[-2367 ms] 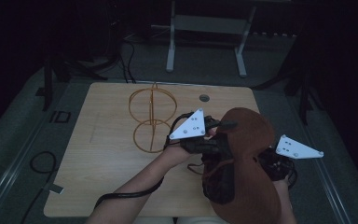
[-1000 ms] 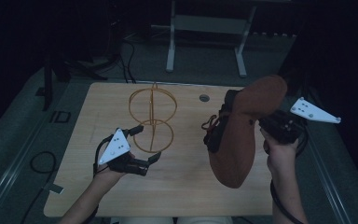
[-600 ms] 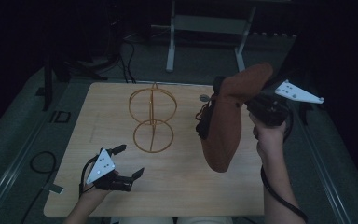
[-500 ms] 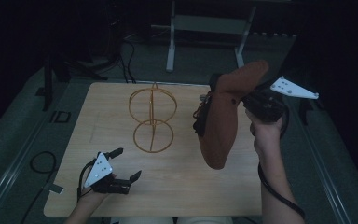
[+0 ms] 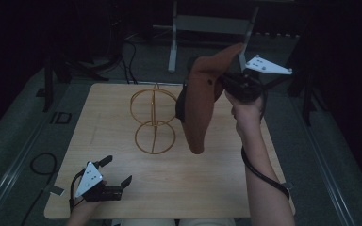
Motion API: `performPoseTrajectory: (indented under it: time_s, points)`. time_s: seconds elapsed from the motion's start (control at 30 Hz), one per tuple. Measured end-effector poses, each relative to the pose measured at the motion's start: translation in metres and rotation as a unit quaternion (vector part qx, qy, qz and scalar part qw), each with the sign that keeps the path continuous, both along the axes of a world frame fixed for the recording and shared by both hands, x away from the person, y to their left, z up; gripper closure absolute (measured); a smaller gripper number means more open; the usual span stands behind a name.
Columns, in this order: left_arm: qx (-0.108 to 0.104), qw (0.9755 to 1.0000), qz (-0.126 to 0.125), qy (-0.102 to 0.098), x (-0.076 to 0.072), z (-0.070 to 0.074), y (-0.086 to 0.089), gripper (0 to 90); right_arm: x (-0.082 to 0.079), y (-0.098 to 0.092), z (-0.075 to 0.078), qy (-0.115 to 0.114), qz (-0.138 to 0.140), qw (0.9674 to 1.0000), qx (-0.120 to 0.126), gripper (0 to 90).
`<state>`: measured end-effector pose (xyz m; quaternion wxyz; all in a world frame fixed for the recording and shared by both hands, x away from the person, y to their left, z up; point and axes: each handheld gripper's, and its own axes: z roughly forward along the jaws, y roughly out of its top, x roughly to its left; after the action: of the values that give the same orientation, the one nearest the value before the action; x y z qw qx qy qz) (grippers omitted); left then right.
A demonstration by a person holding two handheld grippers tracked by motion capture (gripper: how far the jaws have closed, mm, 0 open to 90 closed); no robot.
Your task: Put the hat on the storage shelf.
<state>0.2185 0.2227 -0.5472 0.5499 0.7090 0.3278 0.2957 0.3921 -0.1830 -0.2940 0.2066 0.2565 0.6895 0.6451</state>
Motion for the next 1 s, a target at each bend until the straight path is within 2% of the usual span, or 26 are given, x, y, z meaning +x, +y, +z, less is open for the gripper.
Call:
performPoseTrajectory:
  time_s: [0.2,0.43,0.6,0.73,1.0]
  points:
    - [-0.008,0.9999,0.008,-0.005,0.0,0.0,0.007,3.7,0.017,0.039,0.002,0.015,0.022,0.9995,-0.016,87.6]
    - [-0.012,0.9999,0.01,-0.004,0.0,-0.001,0.01,4.1,0.027,0.083,-0.006,0.034,0.054,0.9972,-0.039,87.5]
    - [-0.013,0.9999,0.007,-0.003,0.0,-0.002,0.011,4.1,0.037,0.113,-0.019,0.056,0.074,0.9935,-0.065,87.5]
    - [-0.013,0.9999,0.005,-0.001,0.001,-0.003,0.011,4.1,0.04,0.134,-0.027,0.069,0.087,0.9902,-0.085,87.4]
    - [-0.02,0.9998,-0.002,0.002,0.0,-0.005,0.011,4.1,0.044,0.169,-0.041,0.082,0.094,0.9823,-0.14,86.7]
